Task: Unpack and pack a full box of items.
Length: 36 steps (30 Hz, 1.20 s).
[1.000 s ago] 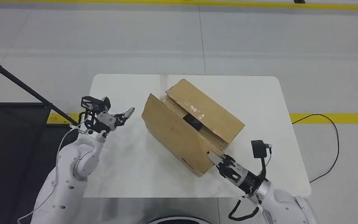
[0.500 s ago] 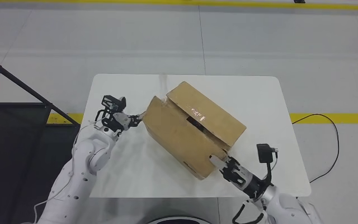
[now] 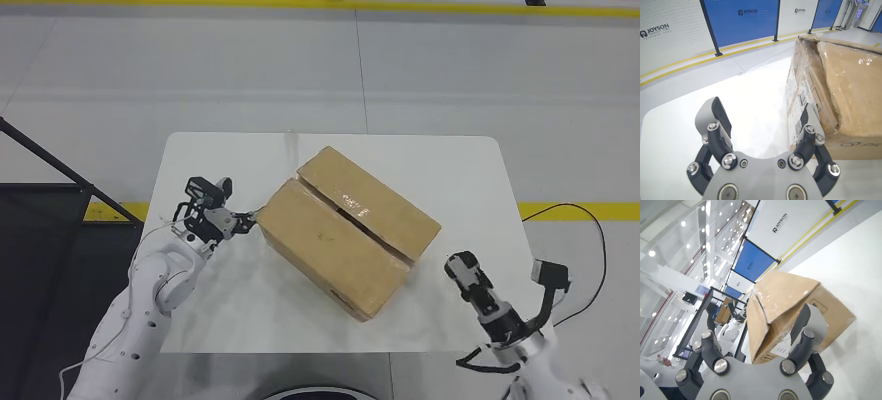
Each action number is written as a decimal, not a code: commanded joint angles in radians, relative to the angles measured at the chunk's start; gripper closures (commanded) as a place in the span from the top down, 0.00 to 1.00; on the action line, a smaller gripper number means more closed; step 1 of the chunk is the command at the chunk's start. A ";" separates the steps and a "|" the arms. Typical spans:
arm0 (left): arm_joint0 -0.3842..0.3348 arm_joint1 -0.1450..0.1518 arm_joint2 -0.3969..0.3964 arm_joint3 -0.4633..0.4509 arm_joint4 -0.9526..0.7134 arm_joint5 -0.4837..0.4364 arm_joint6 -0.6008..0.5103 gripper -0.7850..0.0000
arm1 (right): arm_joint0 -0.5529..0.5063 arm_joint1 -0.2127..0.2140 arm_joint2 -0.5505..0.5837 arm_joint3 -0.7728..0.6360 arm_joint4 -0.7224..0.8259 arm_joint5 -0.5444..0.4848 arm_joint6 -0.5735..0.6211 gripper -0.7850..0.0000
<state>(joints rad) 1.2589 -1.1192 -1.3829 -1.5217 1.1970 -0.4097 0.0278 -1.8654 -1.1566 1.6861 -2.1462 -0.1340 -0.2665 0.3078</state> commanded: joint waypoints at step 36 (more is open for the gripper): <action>0.124 0.020 -0.101 -0.040 -0.009 -0.088 0.048 1.00 | 0.396 -0.014 -0.208 0.268 0.003 0.143 0.072 1.00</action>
<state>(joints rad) 1.3777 -1.1002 -1.4809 -1.5590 1.1882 -0.4969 0.0743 -1.4742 -1.1704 1.4812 -1.8809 -0.1296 -0.1259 0.3797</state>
